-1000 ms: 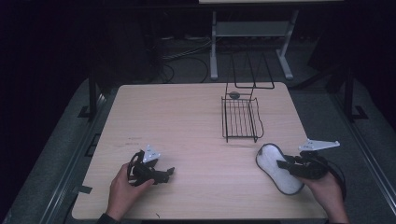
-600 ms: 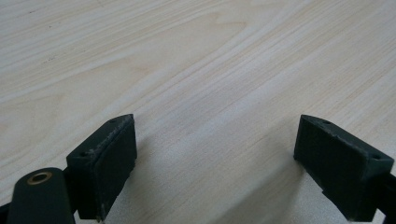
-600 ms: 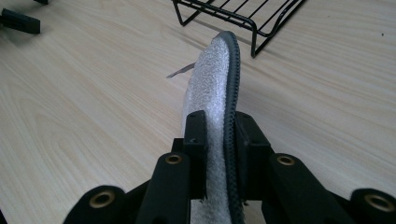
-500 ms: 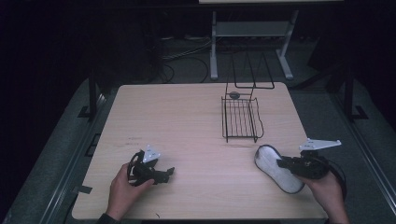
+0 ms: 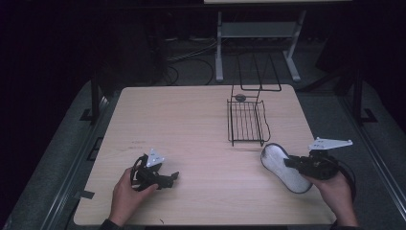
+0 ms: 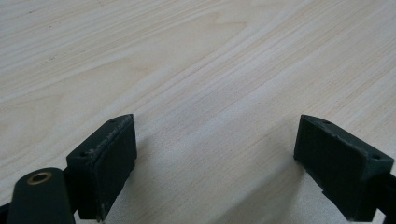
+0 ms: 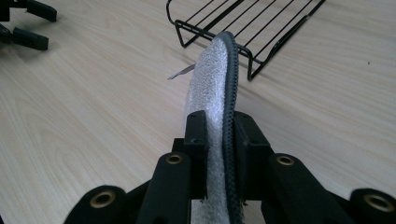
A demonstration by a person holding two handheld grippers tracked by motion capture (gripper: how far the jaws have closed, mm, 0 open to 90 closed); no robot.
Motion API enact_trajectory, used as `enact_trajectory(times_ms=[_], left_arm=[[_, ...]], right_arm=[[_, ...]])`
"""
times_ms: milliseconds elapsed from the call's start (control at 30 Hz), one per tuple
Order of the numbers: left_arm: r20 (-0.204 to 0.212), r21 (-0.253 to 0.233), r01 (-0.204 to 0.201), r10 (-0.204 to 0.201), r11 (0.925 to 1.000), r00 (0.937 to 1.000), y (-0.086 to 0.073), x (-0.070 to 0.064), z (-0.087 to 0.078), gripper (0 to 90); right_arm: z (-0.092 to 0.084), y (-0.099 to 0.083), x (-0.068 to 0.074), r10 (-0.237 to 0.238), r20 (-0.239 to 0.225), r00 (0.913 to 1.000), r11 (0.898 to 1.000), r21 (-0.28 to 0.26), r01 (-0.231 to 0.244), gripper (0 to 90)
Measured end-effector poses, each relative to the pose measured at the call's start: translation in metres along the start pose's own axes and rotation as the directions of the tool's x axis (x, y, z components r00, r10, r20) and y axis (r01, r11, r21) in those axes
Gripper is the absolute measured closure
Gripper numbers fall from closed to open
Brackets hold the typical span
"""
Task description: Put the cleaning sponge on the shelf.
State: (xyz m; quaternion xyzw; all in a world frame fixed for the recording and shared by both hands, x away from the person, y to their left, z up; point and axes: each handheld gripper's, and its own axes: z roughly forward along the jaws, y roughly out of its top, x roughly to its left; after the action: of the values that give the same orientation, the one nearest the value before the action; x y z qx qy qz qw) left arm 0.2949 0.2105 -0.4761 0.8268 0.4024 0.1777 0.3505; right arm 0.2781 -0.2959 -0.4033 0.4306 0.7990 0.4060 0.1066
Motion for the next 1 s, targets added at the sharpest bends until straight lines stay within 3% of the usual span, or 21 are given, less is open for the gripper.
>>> enact_trajectory(times_ms=[567, 1000], left_arm=[[0.001, -0.002, 0.002, -0.002, 1.0, 1.0, 0.0, 0.0, 0.0, 12.3], [0.001, -0.005, 0.005, -0.005, 1.0, 1.0, 0.0, 0.0, 0.0, 12.3]], right_arm=[[-0.008, 0.026, -0.003, -0.03, 0.016, 0.9994, 0.998, -0.061, 0.031, 77.2], [-0.003, 0.045, -0.011, -0.033, 0.021, 0.9993, 0.994, -0.1, 0.035, 77.2]])
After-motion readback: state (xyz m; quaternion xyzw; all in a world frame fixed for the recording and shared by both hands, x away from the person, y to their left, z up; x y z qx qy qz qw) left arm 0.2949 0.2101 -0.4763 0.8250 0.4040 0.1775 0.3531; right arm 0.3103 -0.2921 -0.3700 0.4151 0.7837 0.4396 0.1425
